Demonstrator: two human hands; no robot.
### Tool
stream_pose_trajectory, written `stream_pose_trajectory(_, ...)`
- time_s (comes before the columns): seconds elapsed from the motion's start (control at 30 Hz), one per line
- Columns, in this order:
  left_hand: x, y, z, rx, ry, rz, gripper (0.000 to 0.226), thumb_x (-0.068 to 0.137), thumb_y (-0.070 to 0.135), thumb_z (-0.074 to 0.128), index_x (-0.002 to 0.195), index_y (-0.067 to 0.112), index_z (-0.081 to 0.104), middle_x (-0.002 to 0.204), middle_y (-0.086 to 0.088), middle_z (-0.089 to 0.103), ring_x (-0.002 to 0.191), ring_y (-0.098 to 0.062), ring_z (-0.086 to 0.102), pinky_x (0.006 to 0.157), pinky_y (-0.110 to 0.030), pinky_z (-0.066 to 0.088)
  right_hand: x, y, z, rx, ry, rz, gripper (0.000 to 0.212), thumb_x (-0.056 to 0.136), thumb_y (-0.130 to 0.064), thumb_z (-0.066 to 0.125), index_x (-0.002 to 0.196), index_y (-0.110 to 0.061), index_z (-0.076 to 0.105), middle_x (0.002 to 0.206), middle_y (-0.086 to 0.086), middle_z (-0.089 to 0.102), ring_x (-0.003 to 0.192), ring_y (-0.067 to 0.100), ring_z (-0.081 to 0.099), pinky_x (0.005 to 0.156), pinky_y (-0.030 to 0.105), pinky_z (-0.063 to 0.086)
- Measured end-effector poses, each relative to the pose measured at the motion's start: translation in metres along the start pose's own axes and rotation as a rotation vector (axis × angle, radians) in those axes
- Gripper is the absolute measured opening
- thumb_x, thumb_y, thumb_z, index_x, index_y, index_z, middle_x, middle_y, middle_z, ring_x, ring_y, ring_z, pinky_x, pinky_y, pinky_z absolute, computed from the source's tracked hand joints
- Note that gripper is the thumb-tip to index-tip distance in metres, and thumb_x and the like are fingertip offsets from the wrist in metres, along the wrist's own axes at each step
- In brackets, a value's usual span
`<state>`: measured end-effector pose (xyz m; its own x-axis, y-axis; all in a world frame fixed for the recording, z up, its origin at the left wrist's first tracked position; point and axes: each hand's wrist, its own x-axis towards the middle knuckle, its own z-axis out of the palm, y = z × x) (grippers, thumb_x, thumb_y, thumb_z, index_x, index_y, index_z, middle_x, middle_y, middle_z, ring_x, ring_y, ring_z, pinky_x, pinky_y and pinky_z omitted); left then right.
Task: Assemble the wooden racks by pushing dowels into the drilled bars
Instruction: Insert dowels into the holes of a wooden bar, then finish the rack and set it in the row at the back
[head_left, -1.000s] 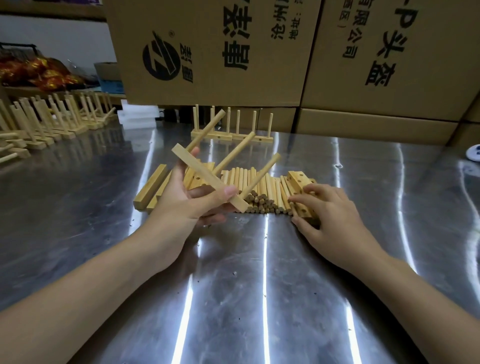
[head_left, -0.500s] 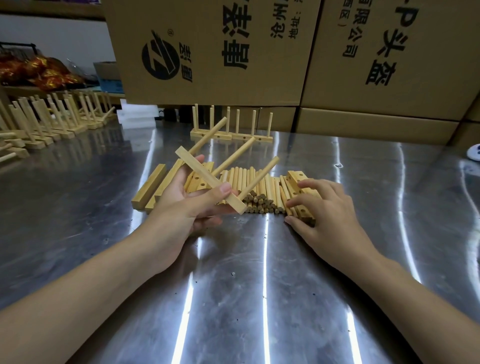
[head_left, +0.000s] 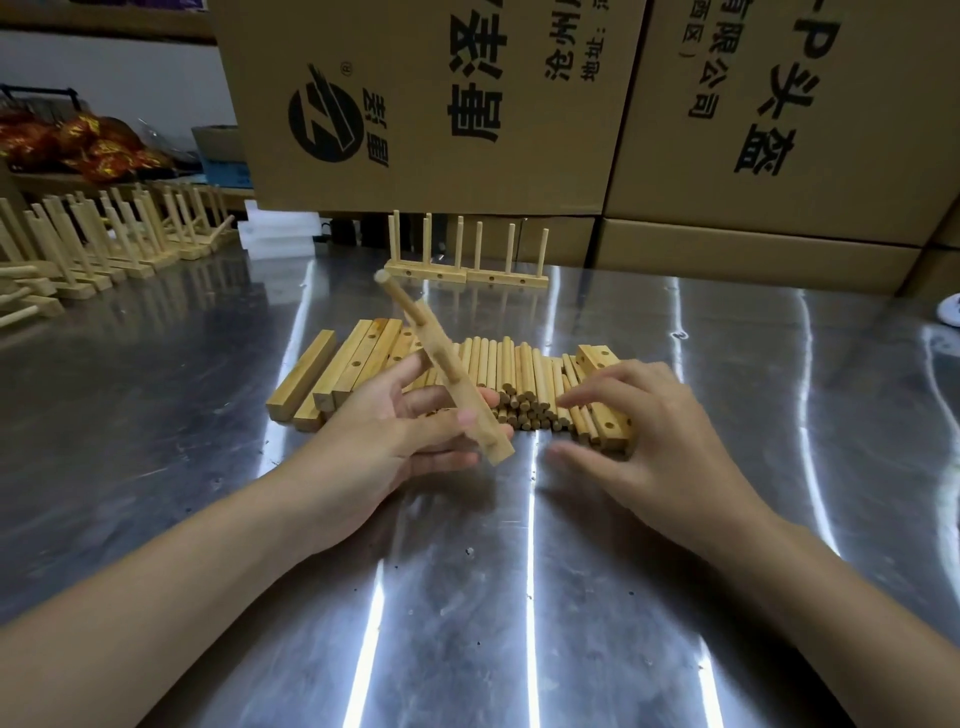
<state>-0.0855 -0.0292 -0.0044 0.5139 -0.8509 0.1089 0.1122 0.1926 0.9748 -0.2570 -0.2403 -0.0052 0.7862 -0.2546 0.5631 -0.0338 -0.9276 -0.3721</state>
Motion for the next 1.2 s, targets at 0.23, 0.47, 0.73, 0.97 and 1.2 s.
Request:
stream_pose_trajectory(0.23, -0.004, -0.003, 0.007, 0.034, -0.059, -0.014, 0.051, 0.100, 0.007, 0.067, 0.142, 0.032, 0.052, 0.128, -0.011, 0.076, 0.111, -0.034, 0.076, 0.086, -0.038, 0.065, -0.008, -0.046, 0.008, 0.141, -0.046, -0.253, 0.034, 0.087, -0.051, 0.083, 0.111, -0.036, 0.064, 0.095, -0.020, 0.062, 0.092, 0.009, 0.061, 0.078, 0.028, 0.050)
stream_pose_trajectory(0.47, -0.004, -0.007, 0.009, 0.006, -0.036, -0.004, 0.060, 0.092, 0.016, 0.078, 0.146, 0.022, 0.050, 0.129, -0.011, 0.076, 0.113, -0.033, 0.076, 0.081, -0.034, 0.064, -0.007, -0.048, 0.007, 0.282, 0.168, -0.023, 0.010, 0.094, -0.025, 0.081, 0.090, -0.024, 0.072, 0.083, -0.013, 0.070, 0.083, 0.013, 0.068, 0.067, 0.018, 0.046)
stream_pose_trajectory(0.73, -0.003, -0.008, 0.015, 0.003, 0.037, -0.056, 0.056, 0.086, 0.029, 0.084, 0.138, 0.026, 0.062, 0.114, -0.013, 0.079, 0.098, -0.033, 0.079, 0.073, -0.030, 0.063, 0.040, 0.002, -0.049, 0.138, 0.345, 0.231, 0.010, 0.096, -0.028, 0.074, 0.098, -0.019, 0.078, 0.085, -0.011, 0.076, 0.080, 0.002, 0.071, 0.077, 0.030, 0.056)
stream_pose_trajectory(0.97, -0.007, -0.006, 0.021, 0.130, 0.034, -0.059, 0.016, 0.097, 0.026, 0.074, 0.110, 0.034, 0.079, 0.090, -0.006, 0.077, 0.076, -0.021, 0.074, 0.064, -0.021, 0.053, 0.136, 0.087, -0.026, -0.094, 0.089, 0.374, 0.014, 0.101, -0.025, 0.070, 0.108, -0.013, 0.076, 0.104, 0.004, 0.076, 0.104, 0.023, 0.069, 0.095, 0.047, 0.055)
stream_pose_trajectory(1.2, -0.006, 0.004, 0.020, 0.108, 0.012, -0.112, 0.016, 0.087, 0.028, 0.071, 0.100, 0.032, 0.080, 0.080, -0.005, 0.076, 0.068, -0.019, 0.072, 0.062, -0.025, 0.053, 0.194, 0.133, 0.044, -0.043, -0.027, 0.493, 0.020, 0.101, -0.021, 0.070, 0.119, -0.013, 0.074, 0.109, 0.005, 0.072, 0.106, 0.022, 0.068, 0.092, 0.040, 0.056)
